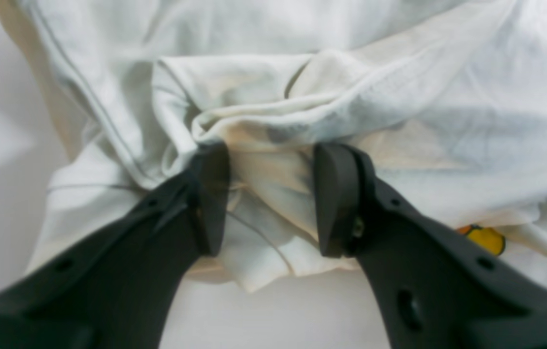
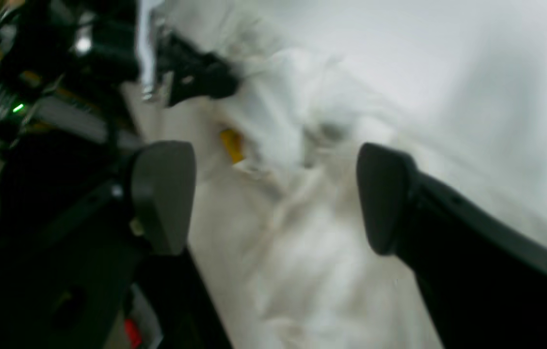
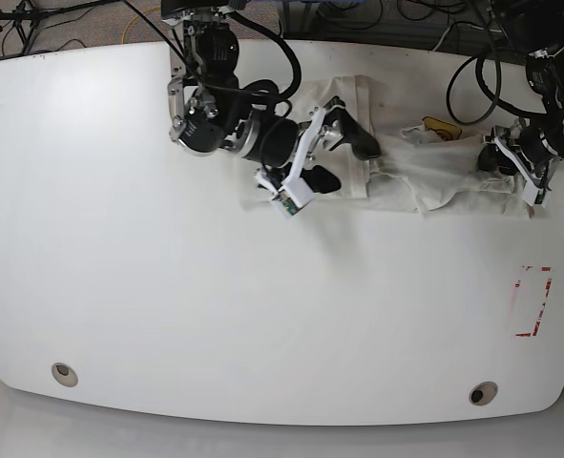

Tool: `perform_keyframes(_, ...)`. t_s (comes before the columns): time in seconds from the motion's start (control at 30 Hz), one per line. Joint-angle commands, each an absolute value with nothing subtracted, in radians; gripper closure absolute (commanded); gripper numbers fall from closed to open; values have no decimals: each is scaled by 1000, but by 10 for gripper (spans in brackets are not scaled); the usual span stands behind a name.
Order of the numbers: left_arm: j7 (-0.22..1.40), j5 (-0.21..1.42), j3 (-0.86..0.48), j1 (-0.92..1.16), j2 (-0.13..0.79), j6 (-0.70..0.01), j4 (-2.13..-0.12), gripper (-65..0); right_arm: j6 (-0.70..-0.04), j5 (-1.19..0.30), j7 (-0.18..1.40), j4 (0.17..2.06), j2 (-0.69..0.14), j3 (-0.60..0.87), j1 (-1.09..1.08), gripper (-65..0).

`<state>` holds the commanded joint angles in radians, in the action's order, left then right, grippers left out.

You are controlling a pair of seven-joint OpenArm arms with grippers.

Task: Fold the T-shirt properly
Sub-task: 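Carry the right gripper's shirt end toward the left gripper, folding it over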

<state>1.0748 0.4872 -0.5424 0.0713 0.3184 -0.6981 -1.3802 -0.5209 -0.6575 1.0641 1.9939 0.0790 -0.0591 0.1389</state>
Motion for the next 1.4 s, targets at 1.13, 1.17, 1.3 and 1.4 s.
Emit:
perform_keyframes(1.13,1075,487,-542,71,314,-698,-1380,-260,-529,-199,789,1672,21,-433,-51,-496)
perform_keyframes(1.17,1075,487,-542,71,314,-698,-1380,-260,-529,-202,780,1658,21,-433,-53,-496)
perform_keyframes(1.3,1075,487,-542,71,312,-698,-1380,-260,-522,-196,727,1586,24,-466,-53,-496)
perform_keyframes(1.4,1075,487,-542,71,312,-698,-1380,-260,-518,-186,668,1546,21,-498,-51,-496)
